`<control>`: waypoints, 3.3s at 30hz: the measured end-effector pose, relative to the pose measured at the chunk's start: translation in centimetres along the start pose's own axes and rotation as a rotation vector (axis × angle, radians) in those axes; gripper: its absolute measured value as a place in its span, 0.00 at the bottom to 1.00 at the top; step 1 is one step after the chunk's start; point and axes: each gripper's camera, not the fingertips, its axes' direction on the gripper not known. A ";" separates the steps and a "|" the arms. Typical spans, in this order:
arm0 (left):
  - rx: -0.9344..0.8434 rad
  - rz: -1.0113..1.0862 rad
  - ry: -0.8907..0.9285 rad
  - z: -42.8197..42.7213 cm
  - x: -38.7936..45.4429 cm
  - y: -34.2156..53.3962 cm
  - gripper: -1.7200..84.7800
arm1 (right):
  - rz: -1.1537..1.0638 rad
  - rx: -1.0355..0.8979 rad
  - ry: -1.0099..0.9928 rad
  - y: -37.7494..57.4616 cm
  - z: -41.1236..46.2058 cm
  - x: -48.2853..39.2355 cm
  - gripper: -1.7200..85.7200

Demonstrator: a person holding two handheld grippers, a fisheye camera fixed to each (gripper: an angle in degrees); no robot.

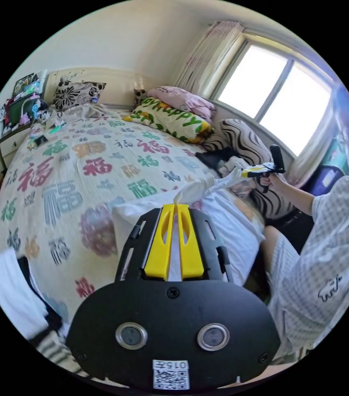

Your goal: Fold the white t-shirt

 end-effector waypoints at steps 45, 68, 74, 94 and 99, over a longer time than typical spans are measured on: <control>-0.075 -0.670 -0.054 -11.4 -6.1 16.5 0.12 | 0.722 -0.019 -0.171 27.1 -5.5 13.7 0.15; -0.022 -0.848 0.028 -17.6 -13.6 22.2 0.10 | 0.852 -0.005 -0.308 30.0 -0.3 23.4 0.08; -0.245 -0.783 0.073 -20.2 -4.6 29.3 0.11 | 0.655 -0.209 -0.405 34.5 1.0 15.3 0.10; -0.383 -0.719 -0.019 -18.8 5.7 36.1 0.02 | 0.557 -0.319 -0.305 34.0 17.0 5.5 0.02; -0.288 -0.860 0.031 -20.4 5.6 38.9 0.07 | 0.569 -0.371 -0.292 32.9 21.2 3.7 0.05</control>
